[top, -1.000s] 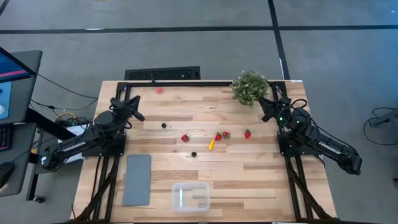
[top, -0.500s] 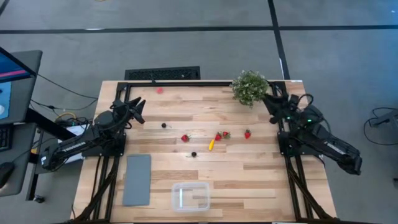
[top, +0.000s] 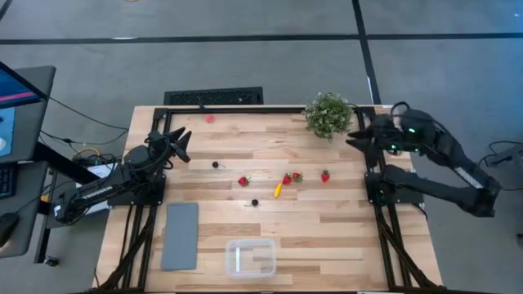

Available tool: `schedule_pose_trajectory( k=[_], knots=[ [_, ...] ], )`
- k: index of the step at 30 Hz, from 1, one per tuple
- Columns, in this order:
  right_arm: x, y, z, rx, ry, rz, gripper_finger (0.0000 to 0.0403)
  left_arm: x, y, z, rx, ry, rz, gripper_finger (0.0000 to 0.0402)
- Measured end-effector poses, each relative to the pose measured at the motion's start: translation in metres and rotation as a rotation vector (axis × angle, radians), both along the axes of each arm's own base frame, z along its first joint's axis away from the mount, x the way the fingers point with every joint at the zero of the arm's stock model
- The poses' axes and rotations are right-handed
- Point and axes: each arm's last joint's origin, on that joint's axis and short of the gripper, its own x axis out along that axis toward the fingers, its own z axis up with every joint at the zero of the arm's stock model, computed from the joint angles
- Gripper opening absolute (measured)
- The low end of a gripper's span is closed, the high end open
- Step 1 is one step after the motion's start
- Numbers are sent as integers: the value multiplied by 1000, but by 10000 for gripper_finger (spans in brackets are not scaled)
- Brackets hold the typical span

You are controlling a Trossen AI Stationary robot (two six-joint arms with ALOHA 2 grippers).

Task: Pick and placing Produce into tupperware
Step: Put the red strawberry into the transparent bin

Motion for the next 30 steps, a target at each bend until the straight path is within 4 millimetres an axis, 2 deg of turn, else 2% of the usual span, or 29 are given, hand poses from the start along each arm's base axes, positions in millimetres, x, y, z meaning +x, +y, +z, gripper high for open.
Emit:
schedule_pose_trajectory(
  k=[7, 10, 13, 20, 26, 30],
  knots=[
    [18, -7, -14, 498, 320, -136, 167, 0, 0, 0, 0, 0, 4, 163],
    [28, -7, -21, 631, 408, -136, 168, 0, 0, 0, -2, 4, 9, 163],
    [43, -6, -24, 661, 434, -114, 168, 0, 0, 0, -2, 4, 8, 163],
    [75, -3, -26, 600, 388, -1, 167, 0, 0, -1, -3, 5, 8, 163],
    [88, 2, -31, 602, 421, 35, 176, 0, 0, 0, 24, 39, 12, 163],
    [95, 2, -37, 613, 473, 29, 203, 0, 0, -1, 41, 61, 13, 163]
  ],
)
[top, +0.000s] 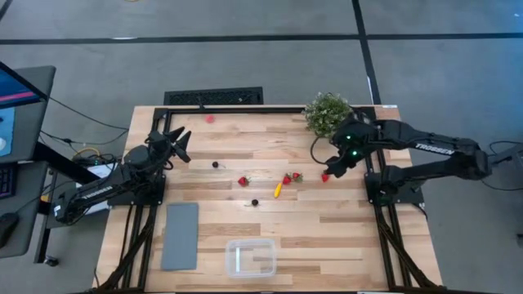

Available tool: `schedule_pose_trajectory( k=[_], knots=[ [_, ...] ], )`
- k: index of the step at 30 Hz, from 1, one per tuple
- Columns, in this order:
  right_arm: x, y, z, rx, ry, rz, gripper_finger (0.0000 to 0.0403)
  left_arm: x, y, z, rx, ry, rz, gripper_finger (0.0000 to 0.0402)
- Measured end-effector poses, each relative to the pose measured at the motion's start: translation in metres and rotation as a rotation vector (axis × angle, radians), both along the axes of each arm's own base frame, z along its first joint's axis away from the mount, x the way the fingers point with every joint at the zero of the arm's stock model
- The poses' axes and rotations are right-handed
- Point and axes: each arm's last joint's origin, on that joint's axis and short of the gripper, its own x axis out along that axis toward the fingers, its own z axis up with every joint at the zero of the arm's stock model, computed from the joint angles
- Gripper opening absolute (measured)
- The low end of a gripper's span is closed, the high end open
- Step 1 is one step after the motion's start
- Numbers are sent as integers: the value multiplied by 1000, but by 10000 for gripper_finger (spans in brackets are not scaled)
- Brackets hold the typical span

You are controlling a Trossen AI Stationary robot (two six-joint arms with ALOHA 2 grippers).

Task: Pick and placing Produce into tupperware
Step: Put the red strawberry into the transparent bin

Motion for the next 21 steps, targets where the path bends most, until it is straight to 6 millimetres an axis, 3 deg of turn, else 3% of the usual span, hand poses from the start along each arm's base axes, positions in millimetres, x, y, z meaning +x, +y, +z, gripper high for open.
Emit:
schedule_pose_trajectory(
  k=[7, 21],
  knots=[
    [11, -1, -11, -45, 104, -58, 255, 0, 0, 0, 2, 3, 3, 163],
    [44, 10, -49, -213, 355, -56, 260, 0, 0, 0, 6, 9, 5, 163]
  ],
)
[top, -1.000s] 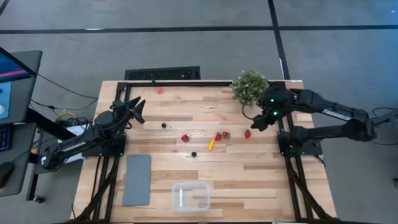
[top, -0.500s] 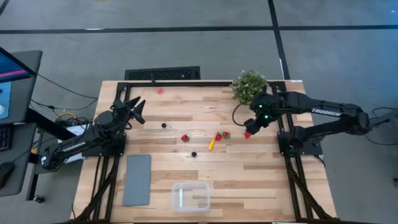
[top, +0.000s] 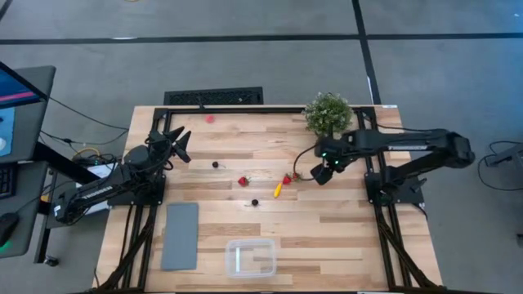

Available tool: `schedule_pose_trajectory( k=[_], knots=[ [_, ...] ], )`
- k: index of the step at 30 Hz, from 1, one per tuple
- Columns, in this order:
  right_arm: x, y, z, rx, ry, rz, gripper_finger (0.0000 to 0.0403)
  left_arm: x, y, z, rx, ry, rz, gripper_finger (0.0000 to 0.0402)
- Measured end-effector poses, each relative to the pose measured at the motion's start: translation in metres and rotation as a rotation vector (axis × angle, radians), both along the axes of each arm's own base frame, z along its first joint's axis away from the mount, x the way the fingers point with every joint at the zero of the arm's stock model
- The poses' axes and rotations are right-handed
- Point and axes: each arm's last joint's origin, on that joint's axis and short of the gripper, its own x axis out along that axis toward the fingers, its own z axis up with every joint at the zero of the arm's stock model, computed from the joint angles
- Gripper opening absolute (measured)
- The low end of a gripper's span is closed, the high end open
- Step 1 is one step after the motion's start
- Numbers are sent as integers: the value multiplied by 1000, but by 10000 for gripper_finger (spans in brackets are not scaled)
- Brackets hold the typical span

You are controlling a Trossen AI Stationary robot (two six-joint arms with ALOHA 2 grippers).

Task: Pick and placing Produce into tupperware
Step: Put the red strawberry into the transparent bin

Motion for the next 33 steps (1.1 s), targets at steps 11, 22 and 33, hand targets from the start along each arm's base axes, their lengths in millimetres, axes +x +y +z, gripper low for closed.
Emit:
schedule_pose_trajectory(
  k=[11, 22, 33],
  knots=[
    [19, 1, -35, -72, 200, 1, 260, 0, 0, 0, -3, -4, -1, 163],
    [4, -5, -64, -81, 192, -42, 260, 0, 0, 0, -4, -4, -2, 163],
    [2, -5, -80, -62, 116, -94, 260, 0, 0, 0, -4, -5, -2, 163]
  ],
)
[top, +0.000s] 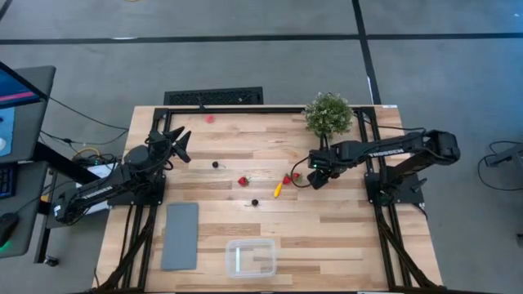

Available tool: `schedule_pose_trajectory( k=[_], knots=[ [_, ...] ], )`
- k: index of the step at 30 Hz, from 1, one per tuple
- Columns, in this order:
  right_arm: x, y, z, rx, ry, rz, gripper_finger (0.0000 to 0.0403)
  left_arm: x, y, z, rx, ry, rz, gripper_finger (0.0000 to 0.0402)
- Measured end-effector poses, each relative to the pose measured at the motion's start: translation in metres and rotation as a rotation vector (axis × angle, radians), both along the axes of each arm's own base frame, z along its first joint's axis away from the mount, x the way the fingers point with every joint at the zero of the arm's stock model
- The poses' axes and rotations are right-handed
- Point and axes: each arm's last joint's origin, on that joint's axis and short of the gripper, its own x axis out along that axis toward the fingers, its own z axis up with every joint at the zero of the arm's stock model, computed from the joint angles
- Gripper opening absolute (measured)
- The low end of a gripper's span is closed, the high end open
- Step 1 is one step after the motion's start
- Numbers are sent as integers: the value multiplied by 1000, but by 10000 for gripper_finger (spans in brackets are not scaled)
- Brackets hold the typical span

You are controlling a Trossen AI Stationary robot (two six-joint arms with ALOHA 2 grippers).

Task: Pick and placing Produce into tupperware
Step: Put the red strawberry into the transparent bin

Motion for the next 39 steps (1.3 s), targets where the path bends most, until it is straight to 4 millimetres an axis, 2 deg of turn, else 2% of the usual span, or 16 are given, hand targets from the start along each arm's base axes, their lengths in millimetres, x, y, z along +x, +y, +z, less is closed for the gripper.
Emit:
schedule_pose_trajectory(
  k=[24, 29, 39],
  knots=[
    [-7, 1, -29, 0, -79, -74, 251, 0, 0, 0, 0, 0, 2, 163],
    [-8, 1, -30, -2, -82, -81, 231, 0, 0, 0, 0, 0, 1, 163],
    [-7, 1, -30, -5, -91, -77, 156, 0, 0, 0, 0, 0, 1, 163]
  ],
)
